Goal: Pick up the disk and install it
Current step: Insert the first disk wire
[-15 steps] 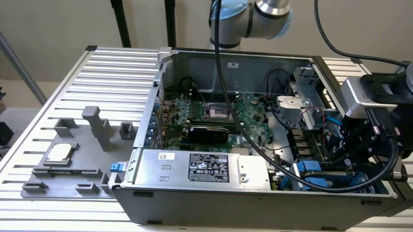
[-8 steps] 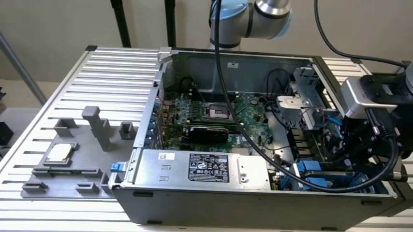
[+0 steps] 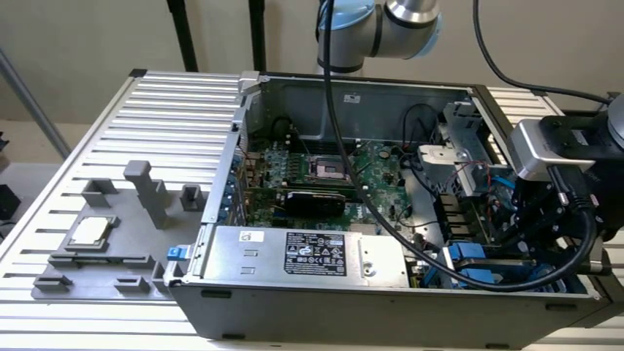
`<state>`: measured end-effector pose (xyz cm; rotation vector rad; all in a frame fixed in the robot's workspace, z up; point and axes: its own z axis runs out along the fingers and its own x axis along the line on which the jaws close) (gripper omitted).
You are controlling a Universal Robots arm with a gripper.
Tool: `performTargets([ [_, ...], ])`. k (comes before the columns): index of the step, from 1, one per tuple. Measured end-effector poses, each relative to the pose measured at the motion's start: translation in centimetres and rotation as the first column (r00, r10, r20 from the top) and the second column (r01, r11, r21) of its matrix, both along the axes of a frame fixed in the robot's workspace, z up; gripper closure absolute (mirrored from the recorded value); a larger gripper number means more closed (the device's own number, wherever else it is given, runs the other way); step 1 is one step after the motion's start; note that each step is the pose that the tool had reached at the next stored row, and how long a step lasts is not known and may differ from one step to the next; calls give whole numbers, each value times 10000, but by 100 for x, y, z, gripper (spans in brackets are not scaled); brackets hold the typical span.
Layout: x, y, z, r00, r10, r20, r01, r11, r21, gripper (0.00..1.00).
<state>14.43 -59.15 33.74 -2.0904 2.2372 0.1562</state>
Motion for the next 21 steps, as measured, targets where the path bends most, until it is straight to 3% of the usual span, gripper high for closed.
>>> performTargets([
  [19,27,30,-33,10000,1,4,-1,10000,7,84],
  [21,28,31,-34,10000,4,3,-4,10000,14,76],
])
